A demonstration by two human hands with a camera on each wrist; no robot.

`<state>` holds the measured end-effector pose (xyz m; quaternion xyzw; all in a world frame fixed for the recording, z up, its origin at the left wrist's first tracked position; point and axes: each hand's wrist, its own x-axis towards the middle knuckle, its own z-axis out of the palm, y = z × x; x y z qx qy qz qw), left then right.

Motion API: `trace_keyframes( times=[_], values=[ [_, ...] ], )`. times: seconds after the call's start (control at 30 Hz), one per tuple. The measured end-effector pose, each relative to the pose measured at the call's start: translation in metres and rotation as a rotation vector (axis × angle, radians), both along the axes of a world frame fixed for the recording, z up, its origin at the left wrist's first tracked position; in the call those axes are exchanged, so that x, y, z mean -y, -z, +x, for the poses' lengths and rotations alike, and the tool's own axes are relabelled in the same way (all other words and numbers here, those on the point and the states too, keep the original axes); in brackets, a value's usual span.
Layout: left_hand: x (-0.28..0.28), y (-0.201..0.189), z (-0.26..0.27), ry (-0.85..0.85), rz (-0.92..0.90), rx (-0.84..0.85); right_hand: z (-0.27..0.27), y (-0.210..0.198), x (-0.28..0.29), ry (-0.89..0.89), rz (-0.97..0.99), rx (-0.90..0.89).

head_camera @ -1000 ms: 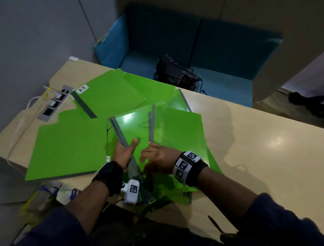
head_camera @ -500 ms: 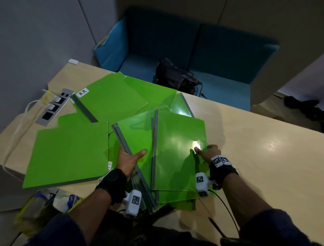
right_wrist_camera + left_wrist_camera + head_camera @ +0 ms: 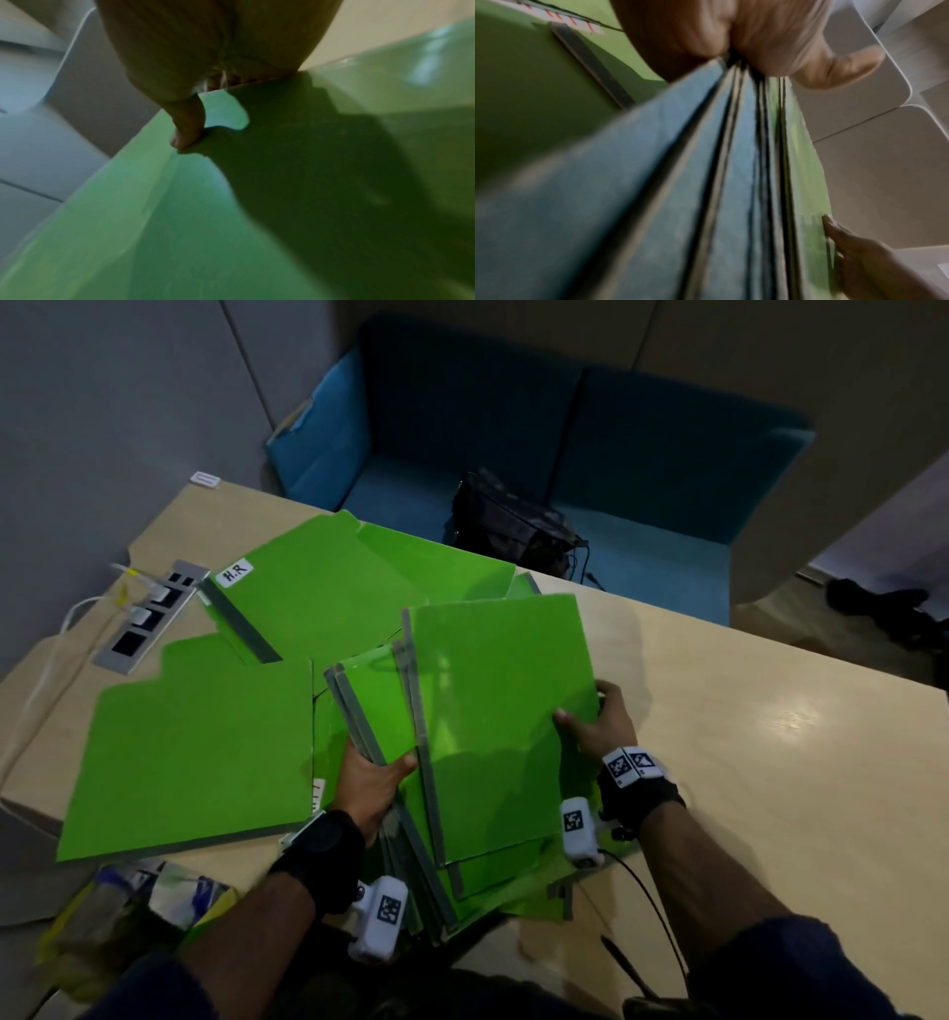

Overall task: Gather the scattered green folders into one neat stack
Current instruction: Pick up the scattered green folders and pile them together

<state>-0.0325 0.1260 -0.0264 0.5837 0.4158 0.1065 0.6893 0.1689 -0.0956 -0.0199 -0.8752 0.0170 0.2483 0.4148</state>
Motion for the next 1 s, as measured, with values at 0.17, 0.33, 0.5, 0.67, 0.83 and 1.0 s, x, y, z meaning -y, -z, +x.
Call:
trace_keyframes(
  times=[0.17, 0.33, 0.5, 0.67, 0.83, 1.0],
  values=[
    [0.007, -0.011, 0.003, 0.031, -0.035, -0.015, -0.006, 0.000, -0.023, -0.256, -0.108, -0.039],
    [0.006, -0.015, 0.002, 0.033, -0.115, -0.032, -0.010, 0.004, -0.018, -0.120, 0.046, -0.165],
    [0.013, -0.027, 0.013, 0.109, -0.101, -0.010, -0.008, -0.002, -0.002, -0.126, 0.014, -0.183],
    [0.015, -0.031, 0.025, 0.118, -0.146, -0.002, -0.020, -0.008, 0.022, 0.057, 0.405, -0.098],
    [0.014, -0.040, 0.034, 0.099, -0.005, 0.042, -0.028, -0.016, 0.031, 0.095, 0.587, -0.289],
    [0.019, -0.041, 0.043, 0.227, 0.059, -0.072, -0.034, -0.025, 0.041, 0.062, 0.499, -0.285]
  ],
)
